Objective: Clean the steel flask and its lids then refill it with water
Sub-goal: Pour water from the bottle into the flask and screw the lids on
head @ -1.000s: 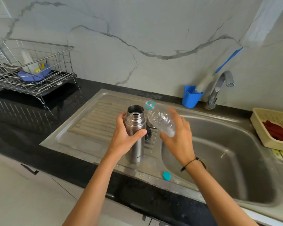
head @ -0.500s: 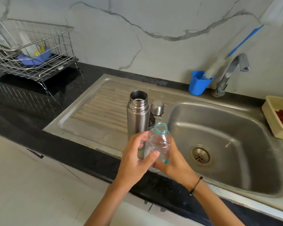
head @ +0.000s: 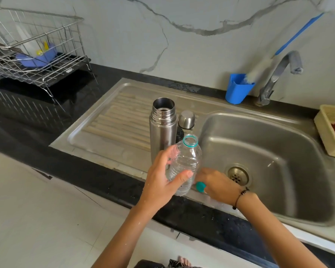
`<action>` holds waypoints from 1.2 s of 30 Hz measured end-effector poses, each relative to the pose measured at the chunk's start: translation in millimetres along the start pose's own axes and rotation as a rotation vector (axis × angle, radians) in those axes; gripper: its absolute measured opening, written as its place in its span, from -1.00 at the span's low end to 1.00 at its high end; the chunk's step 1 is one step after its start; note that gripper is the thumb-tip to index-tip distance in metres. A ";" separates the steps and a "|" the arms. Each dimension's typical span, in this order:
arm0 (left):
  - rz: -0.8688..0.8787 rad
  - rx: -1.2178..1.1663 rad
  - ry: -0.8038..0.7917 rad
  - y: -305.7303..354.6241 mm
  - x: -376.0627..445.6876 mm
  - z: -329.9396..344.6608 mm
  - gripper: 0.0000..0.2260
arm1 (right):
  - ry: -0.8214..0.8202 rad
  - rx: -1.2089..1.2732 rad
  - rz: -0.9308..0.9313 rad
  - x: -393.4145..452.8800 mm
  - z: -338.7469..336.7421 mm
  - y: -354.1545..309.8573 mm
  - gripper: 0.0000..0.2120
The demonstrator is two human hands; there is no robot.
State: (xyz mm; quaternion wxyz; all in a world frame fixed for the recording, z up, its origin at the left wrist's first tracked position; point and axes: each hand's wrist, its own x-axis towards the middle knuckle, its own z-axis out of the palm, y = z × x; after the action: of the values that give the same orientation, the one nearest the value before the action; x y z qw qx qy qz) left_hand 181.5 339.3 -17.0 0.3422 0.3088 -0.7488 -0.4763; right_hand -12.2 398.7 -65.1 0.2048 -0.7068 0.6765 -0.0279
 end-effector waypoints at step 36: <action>-0.024 0.051 0.024 -8.1 -2.9 1.8 -0.55 | 0.253 -0.551 -0.083 -17.1 -162.5 -109.3 -0.28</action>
State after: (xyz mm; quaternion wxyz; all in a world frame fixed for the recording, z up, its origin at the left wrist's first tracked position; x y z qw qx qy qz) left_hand 182.9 339.6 -25.7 0.3373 0.3321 -0.7527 -0.4576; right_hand 38.1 374.4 123.4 -0.0821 -0.7537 0.6492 0.0605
